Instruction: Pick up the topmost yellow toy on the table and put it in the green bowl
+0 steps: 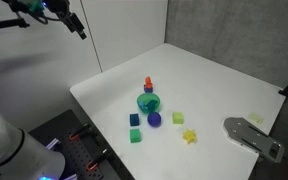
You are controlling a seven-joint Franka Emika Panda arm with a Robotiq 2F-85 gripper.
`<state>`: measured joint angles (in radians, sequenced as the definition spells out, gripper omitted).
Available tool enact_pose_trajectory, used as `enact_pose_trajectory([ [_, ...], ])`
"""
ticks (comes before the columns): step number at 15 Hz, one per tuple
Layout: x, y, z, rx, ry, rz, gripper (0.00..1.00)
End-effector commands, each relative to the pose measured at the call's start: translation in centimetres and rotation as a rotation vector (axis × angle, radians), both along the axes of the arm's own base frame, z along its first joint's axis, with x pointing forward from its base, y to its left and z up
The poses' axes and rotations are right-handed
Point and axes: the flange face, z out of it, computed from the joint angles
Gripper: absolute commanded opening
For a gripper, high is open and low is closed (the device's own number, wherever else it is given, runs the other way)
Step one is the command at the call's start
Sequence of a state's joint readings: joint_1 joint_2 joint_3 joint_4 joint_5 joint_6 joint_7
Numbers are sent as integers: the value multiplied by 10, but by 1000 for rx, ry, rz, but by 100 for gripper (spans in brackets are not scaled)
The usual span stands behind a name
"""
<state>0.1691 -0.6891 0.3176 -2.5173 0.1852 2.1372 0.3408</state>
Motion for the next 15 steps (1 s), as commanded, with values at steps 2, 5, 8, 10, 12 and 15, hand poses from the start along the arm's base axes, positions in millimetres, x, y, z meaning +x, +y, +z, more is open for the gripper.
enact_pose_trajectory([
  [2, 0, 0, 1, -1, 1, 0, 100],
  [5, 0, 0, 1, -1, 1, 0, 100],
  [8, 12, 2, 2, -3, 15, -5, 100],
  [10, 25, 4, 1, -9, 36, -9, 100],
  [12, 38, 3, 0, -15, 52, -20, 100],
  [15, 63, -2, -6, -32, 86, -38, 100],
])
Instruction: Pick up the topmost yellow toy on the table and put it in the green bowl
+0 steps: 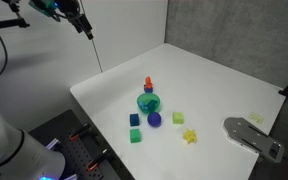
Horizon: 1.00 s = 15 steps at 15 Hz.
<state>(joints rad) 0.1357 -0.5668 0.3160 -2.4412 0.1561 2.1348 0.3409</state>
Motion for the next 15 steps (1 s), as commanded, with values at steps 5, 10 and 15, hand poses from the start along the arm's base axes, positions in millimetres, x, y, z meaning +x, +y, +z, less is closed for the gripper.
enact_pose_trajectory([
  [5, 73, -24, -17, -17, 121, -70, 100],
  [10, 112, -55, -52, 16, 195, -133, 100],
  [15, 143, -104, -90, 42, 255, -246, 100],
])
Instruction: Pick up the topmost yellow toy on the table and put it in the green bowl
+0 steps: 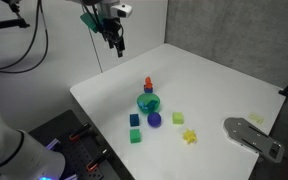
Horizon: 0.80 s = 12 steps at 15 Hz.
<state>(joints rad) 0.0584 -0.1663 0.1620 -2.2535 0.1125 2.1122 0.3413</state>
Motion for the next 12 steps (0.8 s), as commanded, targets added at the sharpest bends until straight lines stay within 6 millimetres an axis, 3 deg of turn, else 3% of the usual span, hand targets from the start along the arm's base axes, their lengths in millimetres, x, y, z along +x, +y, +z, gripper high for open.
enact_pose_trajectory([
  [1, 29, -37, -16, 11, 27, -93, 100],
  [6, 57, -114, -40, 29, 51, -264, 100],
  [12, 76, -201, -68, 0, 69, -467, 100],
])
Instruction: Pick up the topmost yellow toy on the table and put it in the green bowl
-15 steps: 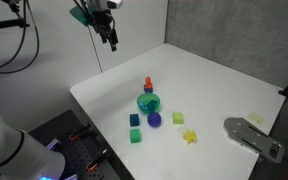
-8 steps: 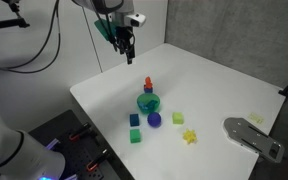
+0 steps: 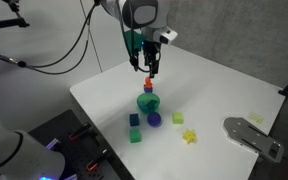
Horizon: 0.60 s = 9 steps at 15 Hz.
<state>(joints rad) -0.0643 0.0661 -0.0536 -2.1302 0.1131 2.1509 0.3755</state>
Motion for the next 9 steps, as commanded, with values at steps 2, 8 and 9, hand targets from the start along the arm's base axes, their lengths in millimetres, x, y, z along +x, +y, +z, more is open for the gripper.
enact_pose_trajectory([
  [2, 19, -51, -16, -42, -4, -148, 100],
  [8, 14, -70, -31, -25, 19, -175, 100],
  [9, 14, -69, -33, -25, 21, -175, 100],
])
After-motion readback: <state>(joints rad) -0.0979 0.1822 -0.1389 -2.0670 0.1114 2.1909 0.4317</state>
